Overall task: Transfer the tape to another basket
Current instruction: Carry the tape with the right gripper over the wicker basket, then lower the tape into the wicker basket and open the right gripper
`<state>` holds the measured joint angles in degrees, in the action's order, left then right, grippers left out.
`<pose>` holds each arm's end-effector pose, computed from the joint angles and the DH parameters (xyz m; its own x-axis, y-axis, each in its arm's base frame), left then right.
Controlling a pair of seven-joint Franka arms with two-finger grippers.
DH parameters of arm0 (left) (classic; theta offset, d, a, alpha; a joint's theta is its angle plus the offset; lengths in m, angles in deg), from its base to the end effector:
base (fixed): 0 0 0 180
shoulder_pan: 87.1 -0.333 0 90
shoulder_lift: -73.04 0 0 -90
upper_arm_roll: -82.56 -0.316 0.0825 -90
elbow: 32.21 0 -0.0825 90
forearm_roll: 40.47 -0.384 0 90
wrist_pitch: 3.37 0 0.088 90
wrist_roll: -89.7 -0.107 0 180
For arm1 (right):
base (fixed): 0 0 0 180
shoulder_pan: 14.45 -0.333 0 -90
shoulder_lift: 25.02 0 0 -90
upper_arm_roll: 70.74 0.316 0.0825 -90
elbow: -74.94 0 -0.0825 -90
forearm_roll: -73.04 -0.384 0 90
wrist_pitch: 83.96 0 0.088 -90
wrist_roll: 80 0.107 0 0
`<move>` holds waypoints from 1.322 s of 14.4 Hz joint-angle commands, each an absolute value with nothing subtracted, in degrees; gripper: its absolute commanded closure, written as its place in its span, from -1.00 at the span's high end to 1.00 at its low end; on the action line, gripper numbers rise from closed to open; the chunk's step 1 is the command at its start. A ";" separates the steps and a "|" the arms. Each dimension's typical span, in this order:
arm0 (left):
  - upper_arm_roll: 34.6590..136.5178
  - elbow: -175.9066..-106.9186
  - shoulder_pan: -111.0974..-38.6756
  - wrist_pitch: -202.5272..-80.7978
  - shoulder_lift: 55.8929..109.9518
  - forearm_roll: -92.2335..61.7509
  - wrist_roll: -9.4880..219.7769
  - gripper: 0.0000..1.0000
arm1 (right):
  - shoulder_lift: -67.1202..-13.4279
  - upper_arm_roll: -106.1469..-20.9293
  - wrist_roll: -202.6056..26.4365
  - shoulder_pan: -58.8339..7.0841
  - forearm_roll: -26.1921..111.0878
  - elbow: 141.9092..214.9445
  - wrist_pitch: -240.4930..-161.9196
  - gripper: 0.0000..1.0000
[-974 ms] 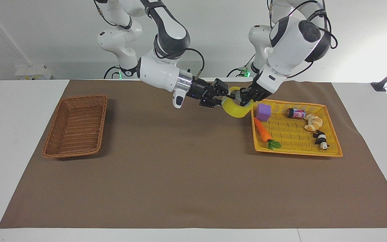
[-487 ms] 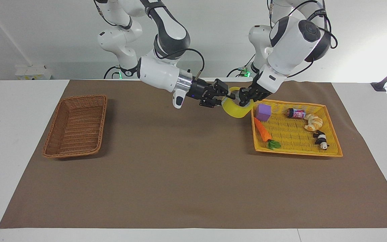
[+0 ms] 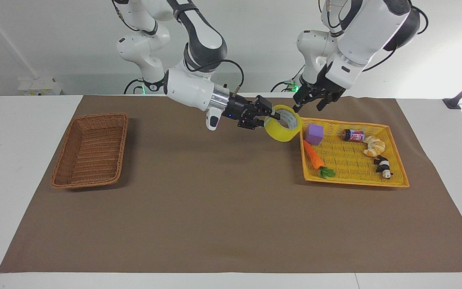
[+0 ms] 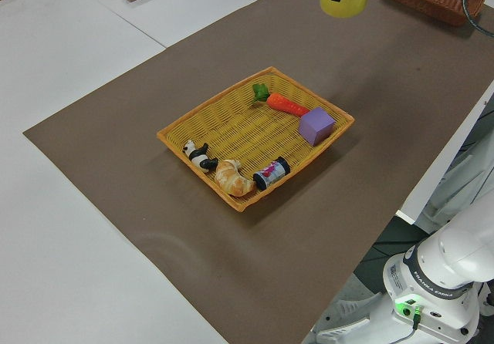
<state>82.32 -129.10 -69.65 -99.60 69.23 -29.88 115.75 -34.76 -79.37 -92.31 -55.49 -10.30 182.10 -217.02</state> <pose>0.5135 -0.1776 0.6152 0.9857 0.1653 -0.0330 0.1686 -0.9675 0.1884 0.5246 0.3600 0.4670 0.9909 -0.1262 -0.0475 -0.0939 -0.3934 -0.9145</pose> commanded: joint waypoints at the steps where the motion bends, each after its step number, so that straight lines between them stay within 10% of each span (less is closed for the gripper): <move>1: 82.38 -129.42 -80.73 -97.68 69.52 -32.47 103.38 0.99 | -34.16 -79.18 -92.48 -53.22 -11.25 182.34 -214.40 -1.00; 11: 82.47 -130.21 -91.85 -97.50 69.35 -38.09 82.93 1.00 | -33.89 -79.27 -97.92 -21.09 6.66 181.90 -183.67 -1.00; 19: 82.65 -130.21 -91.85 -97.50 69.35 -38.09 82.93 1.00 | -46.10 -79.26 -114.60 5.57 25.12 169.87 -161.93 -1.00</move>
<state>82.75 -129.61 -92.05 -98.02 69.84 -36.91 83.38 -43.75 -80.29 -112.55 2.81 21.46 174.27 -165.51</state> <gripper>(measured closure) 0.000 0.463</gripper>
